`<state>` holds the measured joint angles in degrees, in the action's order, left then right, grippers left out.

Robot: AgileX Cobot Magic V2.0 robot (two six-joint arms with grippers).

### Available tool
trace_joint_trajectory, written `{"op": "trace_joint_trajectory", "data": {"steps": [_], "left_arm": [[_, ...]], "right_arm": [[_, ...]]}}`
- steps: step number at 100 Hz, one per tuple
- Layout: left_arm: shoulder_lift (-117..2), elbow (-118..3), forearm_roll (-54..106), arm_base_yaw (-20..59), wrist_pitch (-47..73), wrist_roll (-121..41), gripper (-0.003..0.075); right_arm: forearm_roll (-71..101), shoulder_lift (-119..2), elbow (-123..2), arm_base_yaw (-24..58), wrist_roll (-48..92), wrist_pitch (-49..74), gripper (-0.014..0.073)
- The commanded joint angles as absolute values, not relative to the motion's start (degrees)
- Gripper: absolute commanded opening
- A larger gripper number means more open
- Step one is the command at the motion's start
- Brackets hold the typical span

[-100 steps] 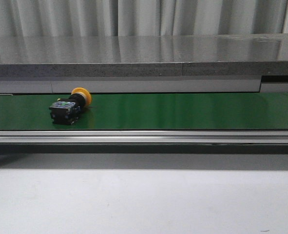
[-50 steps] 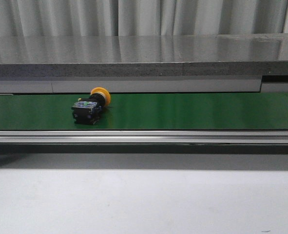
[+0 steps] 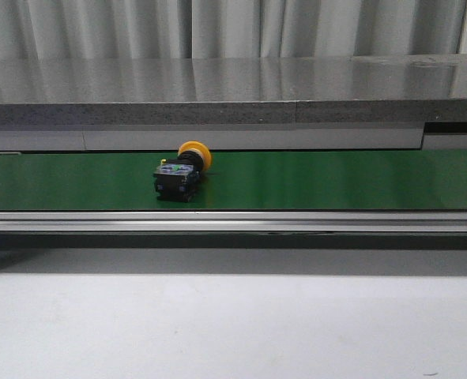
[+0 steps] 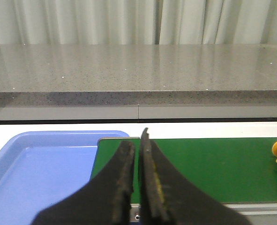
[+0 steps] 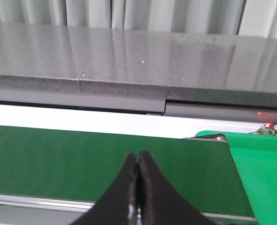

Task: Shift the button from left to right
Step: 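Let the belt carry the button toward the right gripper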

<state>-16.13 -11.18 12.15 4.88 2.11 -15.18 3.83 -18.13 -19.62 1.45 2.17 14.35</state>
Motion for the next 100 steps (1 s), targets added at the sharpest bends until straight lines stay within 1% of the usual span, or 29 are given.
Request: {"op": "trace_joint_trajectory", "data": {"steps": [1, 21, 32, 40, 55, 62, 67, 74, 79, 81, 86, 88, 93, 100], "left_arm": [[-16.47, -12.77, 12.64, 5.44, -2.59, -15.21, 0.0005], [-16.47, -12.77, 12.64, 5.44, -2.59, -15.21, 0.0005], [-16.47, -12.77, 12.64, 5.44, -2.59, -15.21, 0.0005], [-16.47, -12.77, 12.64, 5.44, -2.59, -15.21, 0.0005], [-16.47, -12.77, 12.64, 5.44, -2.59, -15.21, 0.0005], [-16.47, -12.77, 12.64, 5.44, -2.59, -15.21, 0.0005], [-16.47, -12.77, 12.64, 5.44, -2.59, -15.21, 0.0005], [-16.47, -12.77, 12.64, 5.44, -2.59, -15.21, 0.0005], [-16.47, -12.77, 12.64, 5.44, -2.59, -15.21, 0.0005], [-16.47, -12.77, 12.64, 5.44, -2.59, -15.21, 0.0005], [-16.47, -12.77, 12.64, 5.44, -2.59, -15.21, 0.0005], [-16.47, -12.77, 12.64, 5.44, -2.59, -15.21, 0.0005], [-16.47, -12.77, 12.64, 5.44, -2.59, -15.21, 0.0005], [-16.47, -12.77, 12.64, 5.44, -2.59, -15.21, 0.0005]], "right_arm": [[4.33, -25.82, -26.59, 1.17, 2.33, 15.68, -0.0068], [4.35, -41.26, -37.92, 1.17, 2.33, 25.91, -0.0068], [4.47, -47.63, -42.31, 1.17, 2.33, 29.96, -0.0068], [4.47, -51.77, -43.71, 1.17, 2.33, 30.25, -0.0068], [4.53, -56.06, -44.16, 1.17, 2.33, 30.54, -0.0065], [4.93, -56.85, -44.16, 1.17, 2.33, 31.13, -0.0038], [5.45, -56.97, -44.10, 1.17, 2.33, 31.13, 0.0008], [6.03, -56.97, -44.10, 1.17, 2.33, 31.13, 0.0110], [6.36, -56.97, -44.10, 1.17, 2.33, 31.13, 0.0213], [6.35, -56.97, -44.10, 1.17, 2.33, 31.13, 0.0241], [6.42, -56.97, -44.10, 1.17, 2.33, 31.13, 0.0358], [6.49, -56.97, -44.10, 1.17, 2.33, 31.13, 0.0386], [6.49, -56.97, -44.10, 1.17, 2.33, 31.06, 0.0494], [7.16, -56.97, -44.10, 1.17, 2.33, 31.00, 0.0590]]}}
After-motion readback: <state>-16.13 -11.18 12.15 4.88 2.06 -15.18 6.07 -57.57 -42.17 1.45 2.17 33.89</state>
